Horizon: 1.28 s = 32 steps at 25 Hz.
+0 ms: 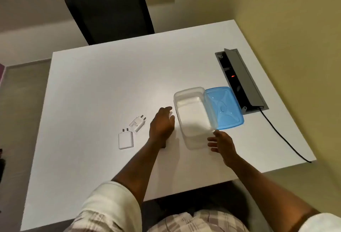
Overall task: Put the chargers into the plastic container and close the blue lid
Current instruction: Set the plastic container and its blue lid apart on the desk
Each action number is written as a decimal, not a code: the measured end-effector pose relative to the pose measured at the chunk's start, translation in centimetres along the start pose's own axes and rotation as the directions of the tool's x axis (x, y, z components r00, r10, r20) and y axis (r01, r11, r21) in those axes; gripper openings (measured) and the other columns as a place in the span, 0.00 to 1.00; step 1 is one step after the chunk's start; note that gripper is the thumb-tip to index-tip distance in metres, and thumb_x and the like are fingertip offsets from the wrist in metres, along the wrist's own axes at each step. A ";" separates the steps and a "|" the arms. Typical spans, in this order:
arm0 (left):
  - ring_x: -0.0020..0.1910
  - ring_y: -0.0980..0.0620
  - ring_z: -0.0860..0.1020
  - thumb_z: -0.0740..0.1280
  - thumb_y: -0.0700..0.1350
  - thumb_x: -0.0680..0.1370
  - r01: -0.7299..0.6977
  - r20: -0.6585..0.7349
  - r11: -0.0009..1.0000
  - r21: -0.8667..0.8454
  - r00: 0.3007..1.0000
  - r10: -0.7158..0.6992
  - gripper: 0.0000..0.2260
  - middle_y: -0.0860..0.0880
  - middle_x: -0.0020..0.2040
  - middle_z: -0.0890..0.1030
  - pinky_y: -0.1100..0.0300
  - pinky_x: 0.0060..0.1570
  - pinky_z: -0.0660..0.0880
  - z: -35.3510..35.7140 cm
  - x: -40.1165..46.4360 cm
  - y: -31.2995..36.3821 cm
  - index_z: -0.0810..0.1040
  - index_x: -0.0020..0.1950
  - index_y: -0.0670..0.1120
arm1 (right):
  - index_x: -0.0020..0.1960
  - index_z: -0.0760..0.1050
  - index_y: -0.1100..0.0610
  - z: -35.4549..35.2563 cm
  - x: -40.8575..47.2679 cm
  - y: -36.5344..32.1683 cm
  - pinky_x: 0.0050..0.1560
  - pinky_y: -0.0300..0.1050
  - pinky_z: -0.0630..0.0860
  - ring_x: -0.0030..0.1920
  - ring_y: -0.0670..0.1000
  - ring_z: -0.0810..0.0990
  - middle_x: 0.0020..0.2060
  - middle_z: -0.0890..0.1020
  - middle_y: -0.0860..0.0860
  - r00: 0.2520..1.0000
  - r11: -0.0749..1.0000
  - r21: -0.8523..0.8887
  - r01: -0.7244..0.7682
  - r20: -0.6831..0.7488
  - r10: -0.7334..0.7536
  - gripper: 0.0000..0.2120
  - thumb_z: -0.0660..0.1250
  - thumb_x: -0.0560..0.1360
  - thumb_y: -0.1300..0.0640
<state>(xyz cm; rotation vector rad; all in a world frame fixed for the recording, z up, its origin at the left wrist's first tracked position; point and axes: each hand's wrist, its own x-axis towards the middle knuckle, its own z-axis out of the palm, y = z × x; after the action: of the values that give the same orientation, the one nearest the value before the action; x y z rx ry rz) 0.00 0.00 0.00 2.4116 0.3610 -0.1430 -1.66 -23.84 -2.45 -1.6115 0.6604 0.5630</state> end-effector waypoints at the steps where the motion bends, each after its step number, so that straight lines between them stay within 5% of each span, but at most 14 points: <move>1: 0.68 0.48 0.72 0.60 0.49 0.81 -0.013 -0.012 1.000 0.003 1.000 0.013 0.20 0.49 0.70 0.72 0.50 0.62 0.71 0.1 1.5 0.8 0.69 0.73 0.50 | 0.57 0.74 0.58 -0.1 0.5 -0.4 0.47 0.54 0.79 0.46 0.59 0.83 0.48 0.84 0.58 1.000 1.000 0.019 -0.001 -0.016 0.001 0.13 0.59 0.82 0.50; 8: 0.79 0.42 0.59 0.62 0.49 0.80 -0.060 0.165 0.970 0.237 0.986 0.020 0.30 0.44 0.81 0.58 0.46 0.71 0.66 0.5 7.7 4.4 0.56 0.80 0.43 | 0.59 0.72 0.59 -0.7 2.0 -1.7 0.45 0.53 0.81 0.43 0.56 0.83 0.48 0.84 0.58 0.999 0.999 0.022 0.034 -0.017 -0.034 0.10 0.61 0.81 0.55; 13: 0.72 0.37 0.66 0.63 0.49 0.79 -0.050 0.220 0.960 0.274 0.975 -0.012 0.29 0.39 0.72 0.68 0.44 0.64 0.70 0.6 9.5 4.9 0.59 0.77 0.41 | 0.57 0.73 0.56 -0.7 2.6 -1.7 0.44 0.50 0.81 0.43 0.55 0.84 0.47 0.85 0.56 0.999 0.999 0.006 0.047 -0.001 -0.047 0.07 0.62 0.80 0.56; 23: 0.67 0.37 0.68 0.65 0.52 0.78 0.063 0.054 0.972 0.227 0.996 -0.077 0.26 0.39 0.66 0.69 0.44 0.58 0.73 -0.2 6.9 3.6 0.65 0.74 0.45 | 0.52 0.71 0.52 -0.1 1.2 -2.1 0.35 0.39 0.80 0.36 0.48 0.83 0.44 0.82 0.55 0.965 0.967 -0.131 0.218 -0.121 -0.234 0.04 0.64 0.78 0.57; 29: 0.59 0.36 0.76 0.63 0.53 0.79 0.164 0.065 0.976 0.140 0.983 -0.174 0.21 0.39 0.63 0.72 0.49 0.56 0.73 -0.6 0.5 2.2 0.73 0.68 0.43 | 0.61 0.72 0.57 -2.2 0.8 -1.9 0.54 0.55 0.80 0.48 0.58 0.82 0.50 0.81 0.56 0.924 0.904 -0.324 0.278 -0.166 -0.344 0.13 0.64 0.78 0.57; 32: 0.61 0.36 0.76 0.62 0.53 0.80 0.212 0.136 0.968 0.135 0.964 -0.230 0.19 0.37 0.60 0.75 0.50 0.56 0.72 0.4 -3.9 1.4 0.76 0.63 0.40 | 0.63 0.74 0.59 -3.3 0.7 -1.2 0.58 0.53 0.78 0.54 0.58 0.81 0.54 0.82 0.58 0.888 0.850 -0.416 0.325 -0.176 -0.425 0.14 0.62 0.79 0.58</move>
<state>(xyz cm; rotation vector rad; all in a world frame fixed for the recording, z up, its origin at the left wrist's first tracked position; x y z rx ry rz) -3.33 -2.13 1.34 2.4530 0.5654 -0.4561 -0.31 -27.04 -1.61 -2.1429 0.4163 0.1845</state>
